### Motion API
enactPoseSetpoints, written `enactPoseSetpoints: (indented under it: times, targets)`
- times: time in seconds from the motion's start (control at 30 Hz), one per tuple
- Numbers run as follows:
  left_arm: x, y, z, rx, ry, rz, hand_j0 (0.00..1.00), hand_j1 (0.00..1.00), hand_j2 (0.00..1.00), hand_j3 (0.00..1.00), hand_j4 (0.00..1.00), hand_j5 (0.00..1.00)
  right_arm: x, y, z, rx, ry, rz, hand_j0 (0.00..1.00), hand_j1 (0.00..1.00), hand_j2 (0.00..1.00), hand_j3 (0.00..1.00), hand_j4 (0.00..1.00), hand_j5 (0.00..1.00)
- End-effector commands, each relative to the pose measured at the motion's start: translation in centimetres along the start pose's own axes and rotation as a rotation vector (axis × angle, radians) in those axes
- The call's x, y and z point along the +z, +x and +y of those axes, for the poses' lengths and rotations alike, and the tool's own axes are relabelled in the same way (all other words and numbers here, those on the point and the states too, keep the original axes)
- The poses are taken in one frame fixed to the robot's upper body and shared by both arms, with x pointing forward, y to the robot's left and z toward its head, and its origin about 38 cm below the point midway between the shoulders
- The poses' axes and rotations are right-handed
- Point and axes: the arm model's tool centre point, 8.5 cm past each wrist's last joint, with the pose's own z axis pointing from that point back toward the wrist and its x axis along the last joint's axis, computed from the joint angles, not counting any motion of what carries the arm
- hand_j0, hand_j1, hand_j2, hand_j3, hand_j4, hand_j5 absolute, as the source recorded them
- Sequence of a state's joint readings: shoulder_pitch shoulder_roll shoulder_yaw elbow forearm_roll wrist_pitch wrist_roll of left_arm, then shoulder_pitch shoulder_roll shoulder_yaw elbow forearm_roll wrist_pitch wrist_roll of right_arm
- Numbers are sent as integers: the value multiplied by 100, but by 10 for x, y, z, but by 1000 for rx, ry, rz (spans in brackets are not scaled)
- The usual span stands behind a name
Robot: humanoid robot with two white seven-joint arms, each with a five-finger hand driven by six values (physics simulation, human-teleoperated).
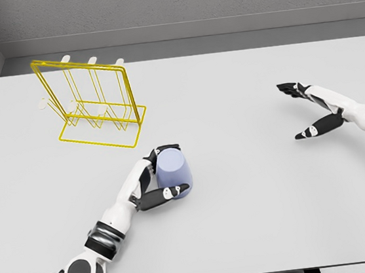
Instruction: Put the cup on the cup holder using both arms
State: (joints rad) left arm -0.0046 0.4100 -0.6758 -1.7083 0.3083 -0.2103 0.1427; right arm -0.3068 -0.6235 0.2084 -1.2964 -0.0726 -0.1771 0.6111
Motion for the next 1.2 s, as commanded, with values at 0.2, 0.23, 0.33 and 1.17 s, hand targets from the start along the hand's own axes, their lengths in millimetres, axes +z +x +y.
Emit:
enactPoseSetpoints:
  times: [0.2, 0.23, 0.33, 1.17]
  targets:
    - [0, 7, 0, 0, -5, -24, 72, 72, 72, 72, 72, 72, 1, -7, -1, -20, -5, 16, 100, 100, 100, 100, 100, 100]
    - [0, 9, 0, 1, -5, -28, 72, 72, 72, 72, 72, 72, 0, -8, 0, -19, -4, 16, 100, 100, 100, 100, 100, 100]
    - [-1, 10, 0, 1, -5, -34, 70, 70, 70, 70, 70, 70, 0, -8, 0, -20, -4, 17, 100, 100, 100, 100, 100, 100]
    - [-4, 46, 31, -1, 84, -240, 66, 66, 66, 66, 66, 66, 7, 18, -30, -79, -80, -92, 100, 100, 100, 100, 100, 100]
